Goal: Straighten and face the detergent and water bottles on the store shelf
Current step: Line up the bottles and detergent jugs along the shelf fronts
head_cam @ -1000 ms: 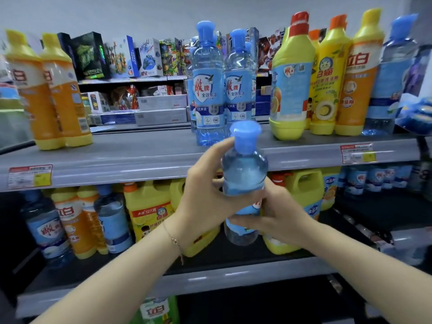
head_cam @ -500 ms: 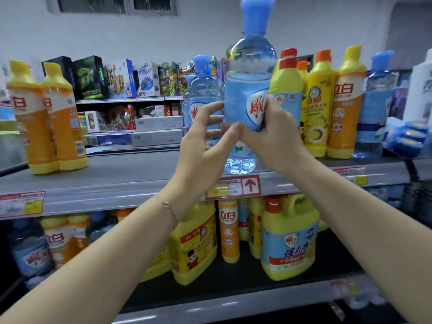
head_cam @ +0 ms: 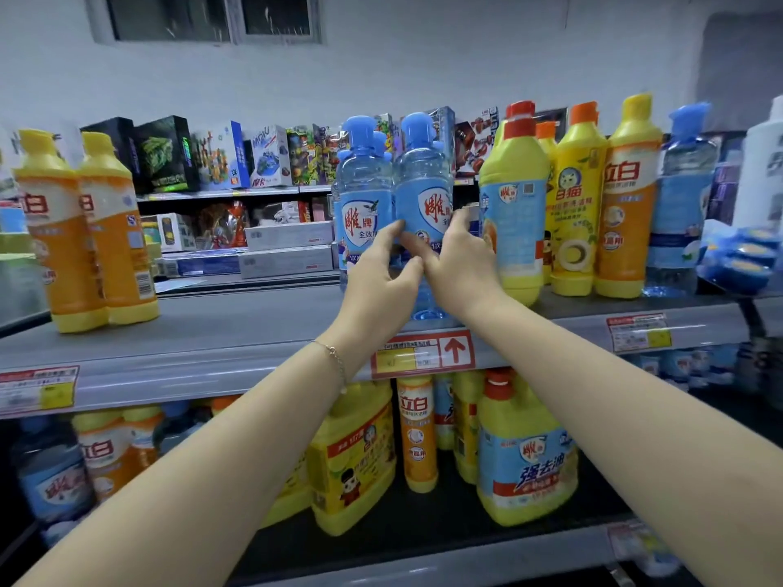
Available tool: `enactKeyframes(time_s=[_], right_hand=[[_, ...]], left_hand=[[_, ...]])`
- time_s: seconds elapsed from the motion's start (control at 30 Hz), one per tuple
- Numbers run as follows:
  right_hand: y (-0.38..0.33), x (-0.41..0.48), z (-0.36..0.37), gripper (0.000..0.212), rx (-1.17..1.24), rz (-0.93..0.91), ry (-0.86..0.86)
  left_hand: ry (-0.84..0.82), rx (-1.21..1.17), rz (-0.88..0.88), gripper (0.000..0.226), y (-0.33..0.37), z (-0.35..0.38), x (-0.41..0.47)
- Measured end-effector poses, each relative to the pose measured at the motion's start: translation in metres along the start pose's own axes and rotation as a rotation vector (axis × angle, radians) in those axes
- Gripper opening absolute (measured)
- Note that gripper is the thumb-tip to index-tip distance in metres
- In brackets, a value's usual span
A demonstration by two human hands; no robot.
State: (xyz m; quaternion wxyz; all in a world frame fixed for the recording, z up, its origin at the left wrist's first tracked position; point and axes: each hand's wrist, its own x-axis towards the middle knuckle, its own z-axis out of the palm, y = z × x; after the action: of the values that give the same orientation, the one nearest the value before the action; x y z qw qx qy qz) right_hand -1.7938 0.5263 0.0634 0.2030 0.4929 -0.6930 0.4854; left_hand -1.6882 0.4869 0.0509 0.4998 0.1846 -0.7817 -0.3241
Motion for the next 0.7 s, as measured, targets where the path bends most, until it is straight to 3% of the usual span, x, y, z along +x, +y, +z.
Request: enactKeyframes(time_s=[0.2,0.3,0.37,0.43,0.53,0.6,0.7], right_hand=[[0.003,-0.007,-0.002,0.063,0.16,0.021,-0.08],[0.006,-0.006,-0.011,0.067,0.114,0.018,-0.162],[0.011,-0.01,-0.021,0.058,0.062,-0.03,-0.182],[0.019,-0.019,-0.031,0.04,-0.025,-0.103,-0.126],[0.038,-0.028,-0.046,0.028,-0.17,-0.182,0.156],[0.049,-0.027,-0.052,0.043,-0.173,-0.106,0.278],[0.06,-0.013,-0.053,0.073,-0.166,0.19,0.193]], left_hand=[[0.004,0.1,0.027,0.058,0.005,-0.003,-0.008],[0.04,0.129,0.046,0.049,0.006,-0.007,-0.01],[0.059,0.217,0.115,0.039,0.004,-0.008,-0.015],[0.058,0.312,0.188,0.032,0.001,-0.007,-0.02],[0.032,0.401,0.265,0.025,-0.002,-0.001,-0.023],[0.014,0.4,0.285,0.021,-0.001,0.005,-0.024],[0.003,0.372,0.303,0.019,0.002,0.013,-0.025]])
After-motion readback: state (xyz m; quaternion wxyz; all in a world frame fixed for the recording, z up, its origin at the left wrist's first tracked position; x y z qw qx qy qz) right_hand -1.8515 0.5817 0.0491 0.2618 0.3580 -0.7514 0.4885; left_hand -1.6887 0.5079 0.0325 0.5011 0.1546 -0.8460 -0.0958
